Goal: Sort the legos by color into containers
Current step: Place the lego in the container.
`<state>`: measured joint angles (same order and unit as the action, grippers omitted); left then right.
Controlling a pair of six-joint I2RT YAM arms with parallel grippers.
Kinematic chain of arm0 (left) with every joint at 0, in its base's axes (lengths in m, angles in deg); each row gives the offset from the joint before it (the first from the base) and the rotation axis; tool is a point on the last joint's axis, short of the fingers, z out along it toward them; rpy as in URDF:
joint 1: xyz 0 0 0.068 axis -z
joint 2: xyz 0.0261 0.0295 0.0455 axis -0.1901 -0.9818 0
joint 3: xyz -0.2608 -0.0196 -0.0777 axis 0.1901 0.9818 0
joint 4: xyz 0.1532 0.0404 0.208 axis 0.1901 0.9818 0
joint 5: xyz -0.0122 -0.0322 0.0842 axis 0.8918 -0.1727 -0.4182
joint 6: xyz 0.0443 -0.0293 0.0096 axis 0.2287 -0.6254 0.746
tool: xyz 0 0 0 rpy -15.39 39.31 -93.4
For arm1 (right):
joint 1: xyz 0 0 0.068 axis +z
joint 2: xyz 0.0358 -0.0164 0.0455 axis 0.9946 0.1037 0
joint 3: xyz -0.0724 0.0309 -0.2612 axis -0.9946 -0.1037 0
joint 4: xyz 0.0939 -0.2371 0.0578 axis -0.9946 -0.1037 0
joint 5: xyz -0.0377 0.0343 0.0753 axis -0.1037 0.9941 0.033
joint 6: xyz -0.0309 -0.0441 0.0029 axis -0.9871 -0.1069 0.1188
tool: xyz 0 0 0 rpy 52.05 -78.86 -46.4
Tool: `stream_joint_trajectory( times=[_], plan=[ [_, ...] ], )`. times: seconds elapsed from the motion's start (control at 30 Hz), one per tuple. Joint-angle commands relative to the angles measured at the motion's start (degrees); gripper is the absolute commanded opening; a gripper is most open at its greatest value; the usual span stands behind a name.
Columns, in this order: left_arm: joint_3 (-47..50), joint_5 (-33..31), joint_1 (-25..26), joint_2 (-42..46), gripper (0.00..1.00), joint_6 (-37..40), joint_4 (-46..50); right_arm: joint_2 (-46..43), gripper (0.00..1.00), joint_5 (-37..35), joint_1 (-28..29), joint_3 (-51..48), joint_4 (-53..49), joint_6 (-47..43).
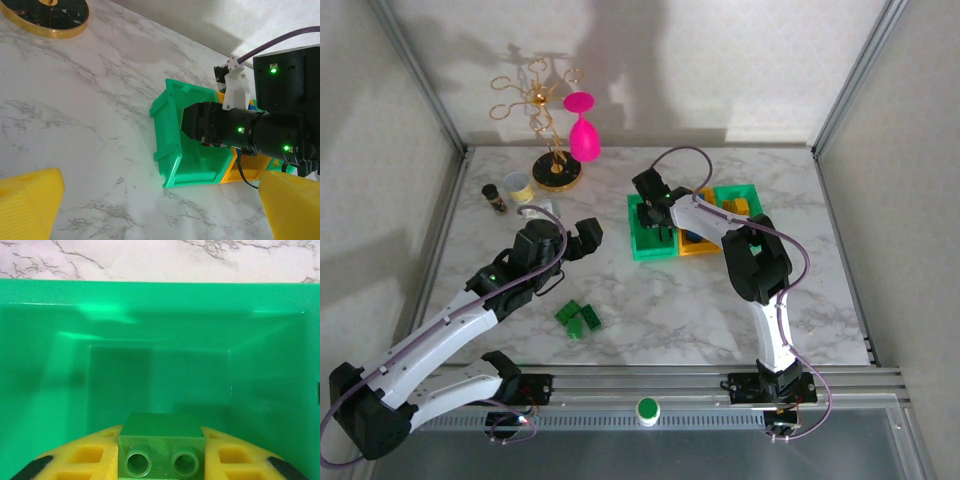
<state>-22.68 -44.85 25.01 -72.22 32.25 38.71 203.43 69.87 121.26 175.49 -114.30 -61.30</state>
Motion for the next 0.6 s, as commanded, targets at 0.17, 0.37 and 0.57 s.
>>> stream_joint_trajectory(
  times=[0.17, 0.37, 0.57],
  plan=[
    [0.2, -0.9, 0.3, 0.6, 1.0, 1.0, 0.3, -0.6, 0.39, -1.2, 0.1, -0.4, 0.3, -1.0],
    [-0.3, -0.7, 0.3, 0.5, 0.99, 1.1, 0.3, -2.3, 0.45, -1.4, 0.1, -0.4, -0.2, -1.2],
    [-0.4, -0.8, 0.3, 0.7, 1.0, 1.0, 0.5, -4.4, 0.47, -1.1, 0.1, 0.3, -0.8, -1.2]
  ],
)
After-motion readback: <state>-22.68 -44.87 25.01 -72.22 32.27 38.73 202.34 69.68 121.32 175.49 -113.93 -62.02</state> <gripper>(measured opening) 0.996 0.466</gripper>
